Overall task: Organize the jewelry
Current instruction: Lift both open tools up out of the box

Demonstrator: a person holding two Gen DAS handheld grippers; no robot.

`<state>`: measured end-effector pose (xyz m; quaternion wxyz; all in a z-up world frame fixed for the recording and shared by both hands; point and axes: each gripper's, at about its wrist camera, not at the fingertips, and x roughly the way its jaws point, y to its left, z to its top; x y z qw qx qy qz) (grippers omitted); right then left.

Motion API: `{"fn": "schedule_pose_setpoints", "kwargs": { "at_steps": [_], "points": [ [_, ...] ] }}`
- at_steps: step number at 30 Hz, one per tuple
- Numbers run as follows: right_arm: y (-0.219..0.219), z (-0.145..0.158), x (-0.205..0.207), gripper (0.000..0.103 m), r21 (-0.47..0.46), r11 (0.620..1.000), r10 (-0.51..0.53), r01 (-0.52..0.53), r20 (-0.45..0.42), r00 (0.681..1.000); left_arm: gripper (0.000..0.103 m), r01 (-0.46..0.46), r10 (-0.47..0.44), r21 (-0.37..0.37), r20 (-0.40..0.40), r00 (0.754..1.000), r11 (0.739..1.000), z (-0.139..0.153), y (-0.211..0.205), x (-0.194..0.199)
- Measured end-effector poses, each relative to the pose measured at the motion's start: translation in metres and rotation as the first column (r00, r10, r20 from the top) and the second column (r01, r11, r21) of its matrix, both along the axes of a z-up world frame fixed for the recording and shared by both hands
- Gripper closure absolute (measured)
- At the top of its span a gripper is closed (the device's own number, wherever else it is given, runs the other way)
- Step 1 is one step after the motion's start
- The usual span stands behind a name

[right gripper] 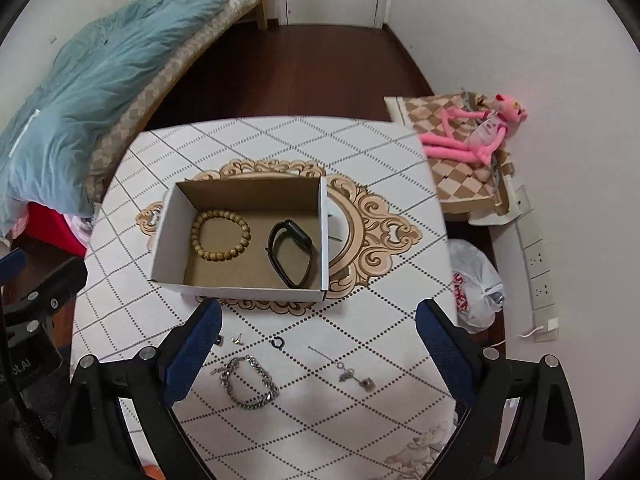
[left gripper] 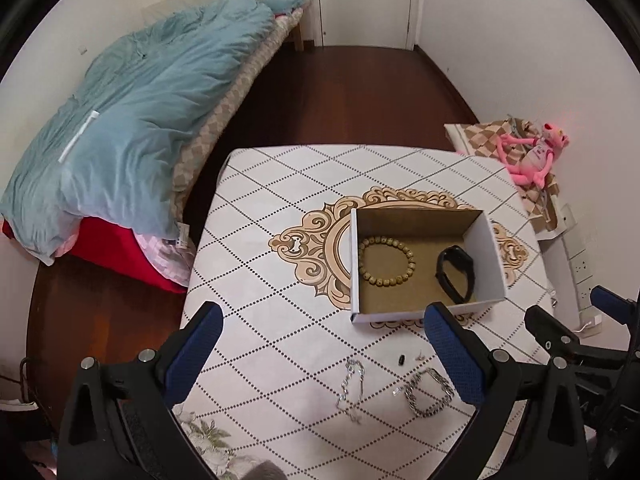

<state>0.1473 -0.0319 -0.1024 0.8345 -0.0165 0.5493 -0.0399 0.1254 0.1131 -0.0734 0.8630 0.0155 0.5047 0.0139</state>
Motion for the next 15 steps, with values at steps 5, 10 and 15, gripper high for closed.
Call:
{"fn": "schedule_pose_setpoints", "kwargs": {
  "at_steps": [5,10,15],
  "points": [
    [0.001,0.030,-0.025,0.004,-0.005,1.000,-0.005,0.006,0.064,0.998,0.000,-0.007,0.007,-0.008,0.043,0.999,1.000,0.023,0.003,-0.025],
    [0.003,0.053,-0.049,0.004,0.014,1.000,-0.008,0.007,0.102,0.995,0.000,-0.009,0.010,-0.013,0.079,0.997,1.000,0.041,0.005,-0.045],
    [0.005,0.051,-0.070,0.004,0.047,0.999,-0.011,0.006,0.095,0.995,0.000,-0.036,0.038,-0.025,0.085,0.996,0.999,0.039,0.014,-0.061]
  ]
}}
